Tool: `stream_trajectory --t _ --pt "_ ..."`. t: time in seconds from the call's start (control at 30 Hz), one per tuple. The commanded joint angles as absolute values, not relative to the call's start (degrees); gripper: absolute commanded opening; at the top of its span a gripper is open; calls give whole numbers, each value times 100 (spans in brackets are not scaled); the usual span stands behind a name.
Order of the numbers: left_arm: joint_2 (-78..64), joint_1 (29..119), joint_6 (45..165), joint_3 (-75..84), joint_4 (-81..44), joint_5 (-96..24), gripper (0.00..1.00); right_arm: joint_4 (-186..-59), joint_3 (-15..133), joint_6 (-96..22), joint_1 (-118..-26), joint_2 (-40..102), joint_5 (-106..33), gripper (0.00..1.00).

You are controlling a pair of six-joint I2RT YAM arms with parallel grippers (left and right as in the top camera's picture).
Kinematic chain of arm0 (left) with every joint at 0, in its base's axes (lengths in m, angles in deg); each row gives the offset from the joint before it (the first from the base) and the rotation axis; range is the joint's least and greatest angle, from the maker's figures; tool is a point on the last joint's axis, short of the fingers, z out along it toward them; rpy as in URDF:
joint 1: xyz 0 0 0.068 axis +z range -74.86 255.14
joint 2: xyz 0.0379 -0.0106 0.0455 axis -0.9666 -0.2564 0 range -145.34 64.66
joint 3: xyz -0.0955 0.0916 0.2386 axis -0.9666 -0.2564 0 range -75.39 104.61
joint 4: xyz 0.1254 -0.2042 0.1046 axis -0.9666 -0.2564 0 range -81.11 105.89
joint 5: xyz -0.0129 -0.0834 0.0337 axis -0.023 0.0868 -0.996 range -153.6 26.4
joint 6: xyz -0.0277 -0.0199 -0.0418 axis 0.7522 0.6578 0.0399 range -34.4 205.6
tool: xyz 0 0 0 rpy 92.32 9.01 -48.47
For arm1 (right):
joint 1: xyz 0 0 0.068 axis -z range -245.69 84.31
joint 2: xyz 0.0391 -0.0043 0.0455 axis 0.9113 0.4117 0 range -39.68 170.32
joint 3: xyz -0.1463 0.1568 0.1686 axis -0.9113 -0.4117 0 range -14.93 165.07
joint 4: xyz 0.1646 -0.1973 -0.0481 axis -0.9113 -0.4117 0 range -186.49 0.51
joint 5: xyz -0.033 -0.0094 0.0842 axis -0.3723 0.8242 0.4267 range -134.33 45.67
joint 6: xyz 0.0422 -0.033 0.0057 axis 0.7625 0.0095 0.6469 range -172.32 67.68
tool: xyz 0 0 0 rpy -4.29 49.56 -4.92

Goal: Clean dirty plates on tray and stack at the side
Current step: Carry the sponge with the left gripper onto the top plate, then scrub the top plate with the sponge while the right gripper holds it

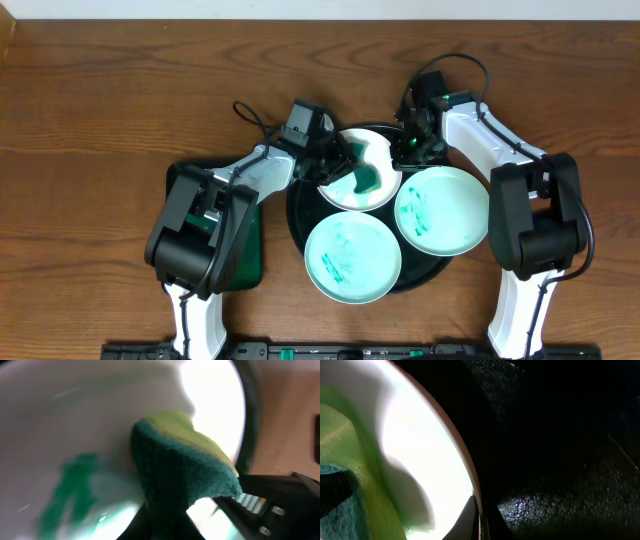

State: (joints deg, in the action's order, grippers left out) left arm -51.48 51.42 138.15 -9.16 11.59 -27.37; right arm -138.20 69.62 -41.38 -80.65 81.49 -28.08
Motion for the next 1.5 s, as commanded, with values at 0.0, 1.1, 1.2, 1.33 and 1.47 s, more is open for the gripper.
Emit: stream_trajectory --t 0.0,1.1,1.2,1.33,1.47 --pt "-5364 5238 13575 -970 281 -3972 7 -13964 6868 -4057 -8100 8234 -2826 1" --pt "-5412 4370 12456 564 -1184 -3570 7 -14023 6868 -4055 -8100 8234 -2874 1" --pt "-5544 4259 12696 564 -1140 -3570 7 -14051 6868 -4057 -8100 8234 -2913 1" --pt "-5915 4272 12902 564 -1068 -3565 7 -14121 6868 -4057 -8100 8234 -2933 1" --pt "-6182 4433 12917 564 -816 -3565 7 -14174 6868 -4057 -8100 8234 -2952 1"
